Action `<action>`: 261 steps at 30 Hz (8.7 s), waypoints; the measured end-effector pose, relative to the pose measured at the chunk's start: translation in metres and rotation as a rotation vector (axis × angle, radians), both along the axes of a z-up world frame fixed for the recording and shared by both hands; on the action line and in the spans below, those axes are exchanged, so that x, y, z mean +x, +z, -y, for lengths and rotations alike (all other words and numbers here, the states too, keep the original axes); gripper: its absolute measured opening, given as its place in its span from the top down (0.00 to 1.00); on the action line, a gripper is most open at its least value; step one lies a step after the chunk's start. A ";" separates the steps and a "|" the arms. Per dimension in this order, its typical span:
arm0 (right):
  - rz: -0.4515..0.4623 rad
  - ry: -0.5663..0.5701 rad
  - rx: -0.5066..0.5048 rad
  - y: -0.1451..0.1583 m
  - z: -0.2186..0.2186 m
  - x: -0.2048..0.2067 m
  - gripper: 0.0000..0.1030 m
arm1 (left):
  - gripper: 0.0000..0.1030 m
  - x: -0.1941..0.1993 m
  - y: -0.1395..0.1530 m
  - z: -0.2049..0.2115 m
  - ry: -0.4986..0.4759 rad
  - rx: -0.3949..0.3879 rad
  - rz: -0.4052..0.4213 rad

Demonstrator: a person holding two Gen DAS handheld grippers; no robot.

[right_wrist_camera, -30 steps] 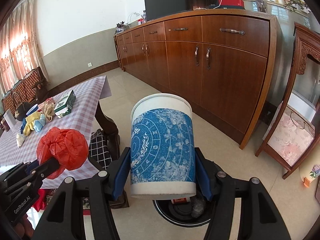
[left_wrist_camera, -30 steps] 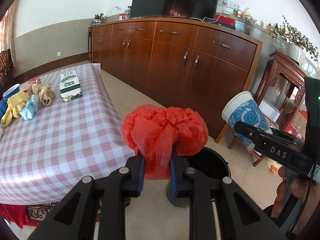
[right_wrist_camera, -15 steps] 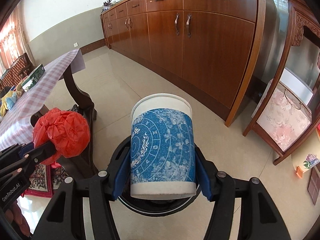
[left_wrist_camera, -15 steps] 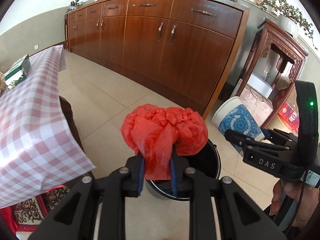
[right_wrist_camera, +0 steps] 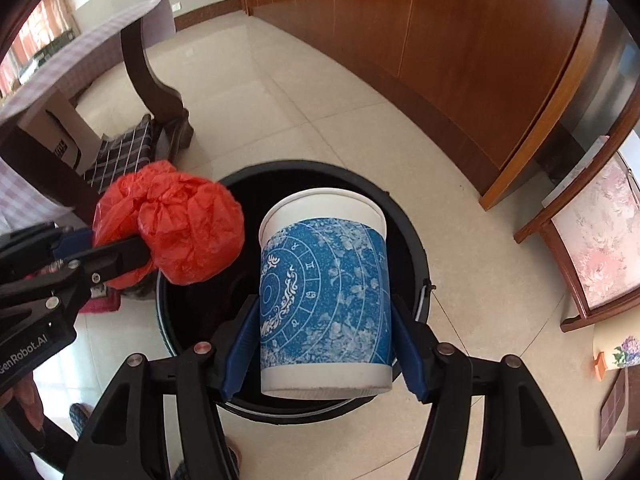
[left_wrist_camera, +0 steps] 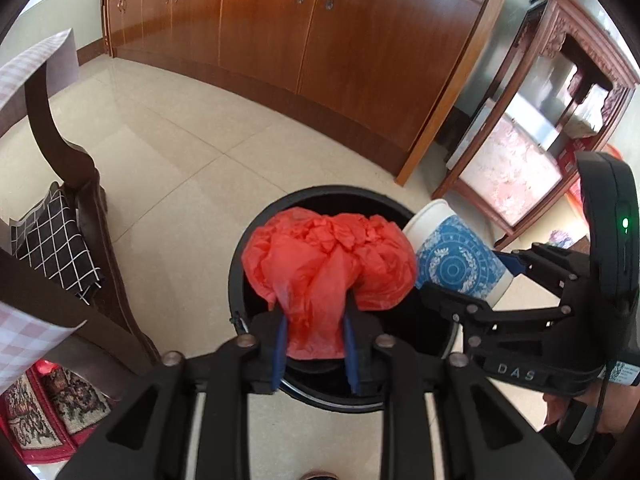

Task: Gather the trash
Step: 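Open both grippers to drop the cup and bag into the bin, then move both grippers back toward the remaining cloths on the table, then move both open grippers back toward the remaining cloths on the table, then grasp the white tissue with the left gripper while the right grasps the blue mask, then carry the white tissue and blue mask in both grippers over the black bin, then open both grippers to drop the tissue and mask into the bin, then move both open grippers back toward the table items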

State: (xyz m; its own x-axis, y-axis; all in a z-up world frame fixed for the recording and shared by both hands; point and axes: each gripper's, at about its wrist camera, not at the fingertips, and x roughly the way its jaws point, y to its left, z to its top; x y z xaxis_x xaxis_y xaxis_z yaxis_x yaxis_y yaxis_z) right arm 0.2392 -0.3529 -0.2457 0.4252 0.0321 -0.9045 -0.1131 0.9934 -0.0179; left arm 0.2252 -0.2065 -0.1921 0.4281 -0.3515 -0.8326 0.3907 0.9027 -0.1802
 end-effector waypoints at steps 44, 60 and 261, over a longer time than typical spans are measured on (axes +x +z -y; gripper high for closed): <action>0.362 -0.240 -0.004 0.133 -0.015 -0.070 0.00 | 0.02 -0.054 0.112 -0.054 0.200 0.151 0.293; 0.436 -0.047 0.134 0.191 -0.134 -0.044 0.00 | 0.03 -0.087 0.156 -0.193 0.484 0.124 0.380; 0.043 -0.063 -0.096 0.015 0.026 -0.003 0.00 | 0.01 0.002 0.010 -0.008 -0.006 0.138 0.051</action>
State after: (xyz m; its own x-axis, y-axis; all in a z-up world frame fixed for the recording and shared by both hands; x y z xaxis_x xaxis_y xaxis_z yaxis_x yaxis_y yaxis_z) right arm 0.2359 -0.3789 -0.2306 0.4618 -0.0819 -0.8832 -0.0480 0.9920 -0.1171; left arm 0.2271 -0.1980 -0.1819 0.4695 -0.2378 -0.8503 0.4014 0.9153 -0.0343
